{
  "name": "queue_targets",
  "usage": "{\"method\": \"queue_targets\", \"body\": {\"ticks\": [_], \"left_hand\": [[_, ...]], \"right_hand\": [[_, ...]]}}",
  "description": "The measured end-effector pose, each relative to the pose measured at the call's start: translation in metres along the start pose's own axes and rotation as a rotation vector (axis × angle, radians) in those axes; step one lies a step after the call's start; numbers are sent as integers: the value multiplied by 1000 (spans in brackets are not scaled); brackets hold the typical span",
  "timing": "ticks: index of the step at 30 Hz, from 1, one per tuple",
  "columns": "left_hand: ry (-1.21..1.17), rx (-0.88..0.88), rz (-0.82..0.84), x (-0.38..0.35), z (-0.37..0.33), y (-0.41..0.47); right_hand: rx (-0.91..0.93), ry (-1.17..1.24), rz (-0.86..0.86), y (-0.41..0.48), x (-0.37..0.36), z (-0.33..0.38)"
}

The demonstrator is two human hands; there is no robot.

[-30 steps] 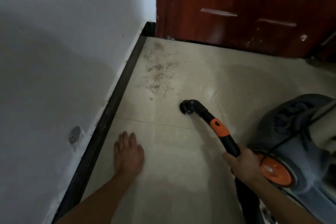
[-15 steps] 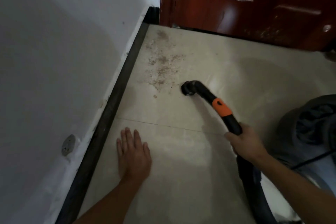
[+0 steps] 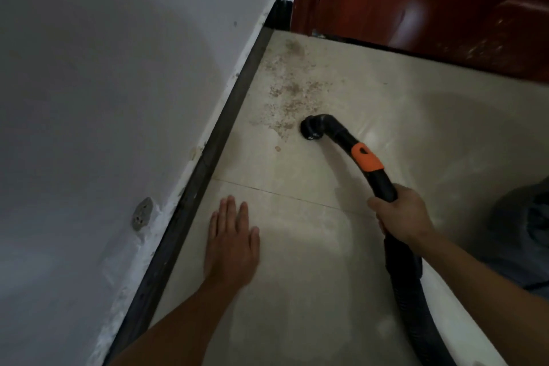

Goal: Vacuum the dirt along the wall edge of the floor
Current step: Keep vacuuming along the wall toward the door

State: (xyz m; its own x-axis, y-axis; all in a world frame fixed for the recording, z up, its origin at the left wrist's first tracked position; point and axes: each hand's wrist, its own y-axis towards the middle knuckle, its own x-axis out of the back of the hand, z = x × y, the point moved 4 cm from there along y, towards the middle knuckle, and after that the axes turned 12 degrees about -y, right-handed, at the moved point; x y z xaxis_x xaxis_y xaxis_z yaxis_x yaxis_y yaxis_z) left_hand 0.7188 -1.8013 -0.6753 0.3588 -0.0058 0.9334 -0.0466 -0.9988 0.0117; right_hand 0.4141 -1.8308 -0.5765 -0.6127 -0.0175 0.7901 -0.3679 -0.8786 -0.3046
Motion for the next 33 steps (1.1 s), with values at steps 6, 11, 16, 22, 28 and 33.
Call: {"method": "queue_targets", "body": {"ticks": [6,11,16,22,28,33], "left_hand": [[-20,3,6,0,0,0],[-7,0,8,1,-1,0],[-28,9,4,0,0,0],[-35,20,5,-1,0,-1],[-63,14,6,-3,1,1],[-55,14,8,-3,2,0]], "right_hand": [[80,-120,34,-15,-25,5],[24,-75,-50,36,-16,28],[76,-51,10,51,-28,60],[130,-101,42,48,-42,71],[131,-39,71,80,-51,116],[182,-67,138,72,-61,121]]}}
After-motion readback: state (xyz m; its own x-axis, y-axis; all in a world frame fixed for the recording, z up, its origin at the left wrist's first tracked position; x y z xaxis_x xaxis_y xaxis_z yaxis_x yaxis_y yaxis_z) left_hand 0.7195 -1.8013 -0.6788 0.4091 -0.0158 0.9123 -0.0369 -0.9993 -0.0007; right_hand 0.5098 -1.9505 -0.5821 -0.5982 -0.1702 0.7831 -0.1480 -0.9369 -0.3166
